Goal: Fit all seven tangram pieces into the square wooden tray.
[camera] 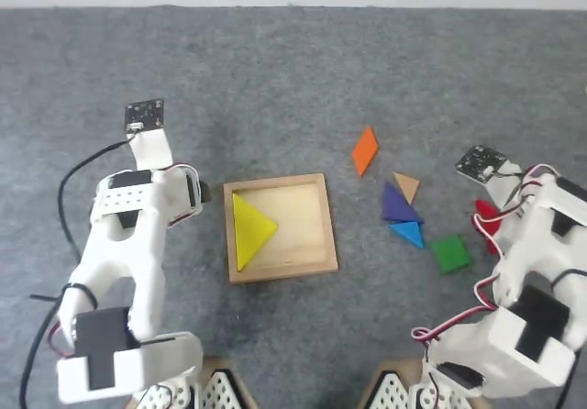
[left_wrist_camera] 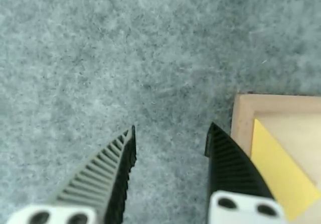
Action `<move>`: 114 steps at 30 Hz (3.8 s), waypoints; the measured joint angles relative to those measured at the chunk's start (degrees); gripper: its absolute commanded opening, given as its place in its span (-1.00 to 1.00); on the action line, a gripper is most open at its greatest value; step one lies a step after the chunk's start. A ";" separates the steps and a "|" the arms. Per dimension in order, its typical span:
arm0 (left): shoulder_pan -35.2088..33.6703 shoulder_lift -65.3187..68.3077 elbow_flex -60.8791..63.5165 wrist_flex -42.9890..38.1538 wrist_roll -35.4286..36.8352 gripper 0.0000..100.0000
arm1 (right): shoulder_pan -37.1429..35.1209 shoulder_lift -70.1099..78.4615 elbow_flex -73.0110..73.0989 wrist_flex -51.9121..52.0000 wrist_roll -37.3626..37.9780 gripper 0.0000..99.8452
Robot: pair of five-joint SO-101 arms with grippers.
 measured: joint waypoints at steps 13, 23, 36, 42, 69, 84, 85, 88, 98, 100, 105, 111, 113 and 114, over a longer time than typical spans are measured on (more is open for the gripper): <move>0.00 0.00 0.00 0.00 0.00 -0.56 | -1.14 0.44 1.05 3.43 -1.14 -0.24; 0.00 0.00 0.53 0.00 0.00 -0.56 | -1.41 4.22 3.43 -4.31 -0.97 -0.24; 0.00 0.00 0.53 0.00 0.00 -0.56 | -1.23 5.19 3.25 -4.48 -0.97 -0.78; 0.00 0.00 0.53 0.00 0.00 -0.56 | -1.05 5.19 2.46 -5.71 -0.88 -0.90; 0.00 0.00 0.53 0.00 -0.09 -0.56 | -8.53 -11.16 2.46 -0.97 -18.55 -0.90; 0.00 0.00 0.53 0.00 -0.09 -0.56 | -14.07 -25.14 2.55 -0.44 -27.60 -0.95; 0.00 0.00 0.53 0.00 -0.09 -0.56 | -15.47 -27.34 2.55 0.35 -28.04 -0.95; 0.00 0.00 0.53 0.00 -0.09 -0.56 | -21.19 -32.18 2.55 3.16 -28.66 -0.95; 0.00 0.00 0.53 0.00 -0.09 -0.56 | -35.52 -36.66 1.58 5.89 -36.31 -0.95; 0.00 0.00 0.53 0.00 -0.09 -0.56 | -36.75 -36.66 -0.62 8.53 -36.57 -0.94; 0.00 0.00 0.53 0.00 -0.09 -0.56 | -36.22 -36.84 0.88 17.49 -30.24 -0.78; 0.00 0.00 0.53 0.00 -0.09 -0.56 | -35.25 -37.01 13.36 13.45 -31.38 -0.61; 0.00 0.00 0.53 0.00 -0.09 -0.56 | -35.43 -35.69 13.54 12.13 -40.26 -0.71; 0.00 0.00 0.53 0.00 -0.09 -0.56 | -36.40 -34.73 13.54 11.78 -45.19 -0.74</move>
